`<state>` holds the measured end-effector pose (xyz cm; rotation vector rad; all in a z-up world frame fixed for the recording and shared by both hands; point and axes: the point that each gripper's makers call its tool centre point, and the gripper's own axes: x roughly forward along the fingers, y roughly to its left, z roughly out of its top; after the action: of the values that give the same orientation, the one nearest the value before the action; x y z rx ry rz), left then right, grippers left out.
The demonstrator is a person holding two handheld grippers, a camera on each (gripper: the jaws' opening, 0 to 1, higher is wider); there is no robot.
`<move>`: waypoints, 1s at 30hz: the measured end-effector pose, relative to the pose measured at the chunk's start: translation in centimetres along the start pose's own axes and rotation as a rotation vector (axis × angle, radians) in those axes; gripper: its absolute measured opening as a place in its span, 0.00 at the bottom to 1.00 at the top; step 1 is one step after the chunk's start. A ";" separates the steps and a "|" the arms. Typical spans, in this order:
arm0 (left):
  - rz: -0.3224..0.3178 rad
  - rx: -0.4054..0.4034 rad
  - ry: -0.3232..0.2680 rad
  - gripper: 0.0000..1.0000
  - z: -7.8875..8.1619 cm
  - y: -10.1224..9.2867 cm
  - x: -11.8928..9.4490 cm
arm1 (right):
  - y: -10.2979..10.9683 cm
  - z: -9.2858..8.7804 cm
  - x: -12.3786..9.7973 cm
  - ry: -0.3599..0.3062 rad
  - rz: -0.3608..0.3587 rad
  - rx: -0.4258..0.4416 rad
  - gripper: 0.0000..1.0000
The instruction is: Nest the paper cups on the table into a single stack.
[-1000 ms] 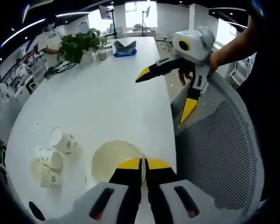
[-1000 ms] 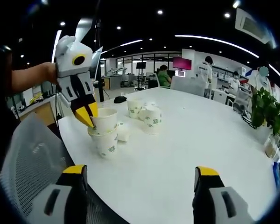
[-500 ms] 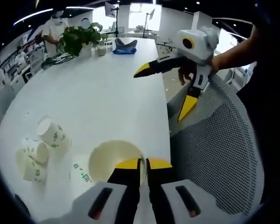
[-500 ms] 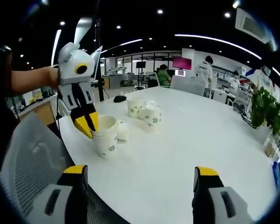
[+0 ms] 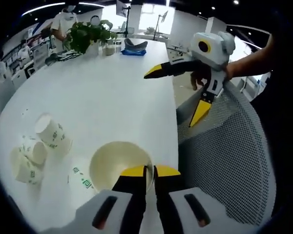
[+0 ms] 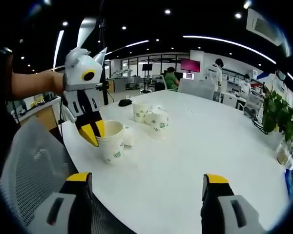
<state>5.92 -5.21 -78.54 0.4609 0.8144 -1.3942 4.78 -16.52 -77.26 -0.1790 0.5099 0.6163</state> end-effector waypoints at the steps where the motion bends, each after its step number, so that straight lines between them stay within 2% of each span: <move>1: 0.000 0.000 0.001 0.03 0.0 0.0 0.0 | 0.0 0.0 0.0 0.000 0.000 0.000 0.94; 7: 0.001 0.014 0.010 0.03 0.0 -0.4 -0.3 | 0.1 0.0 0.0 0.001 0.003 -0.001 0.94; 11: 0.001 0.008 -0.014 0.08 0.4 -0.5 -1.0 | 0.2 0.0 0.0 -0.003 0.012 0.004 0.94; 15: 0.016 0.022 -0.008 0.10 0.4 -0.5 -1.8 | 0.3 0.1 0.0 -0.005 0.016 0.005 0.95; 22: 0.016 0.013 -0.066 0.11 1.0 -0.5 -3.4 | 0.4 0.2 0.0 -0.004 0.018 0.006 0.94; 30: 0.064 -0.022 -0.100 0.12 0.2 0.7 -5.5 | 0.4 0.2 0.0 -0.005 0.016 0.006 0.94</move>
<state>6.79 -1.49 -74.49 0.3940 0.7265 -1.3371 4.60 -16.13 -77.07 -0.1683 0.5090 0.6310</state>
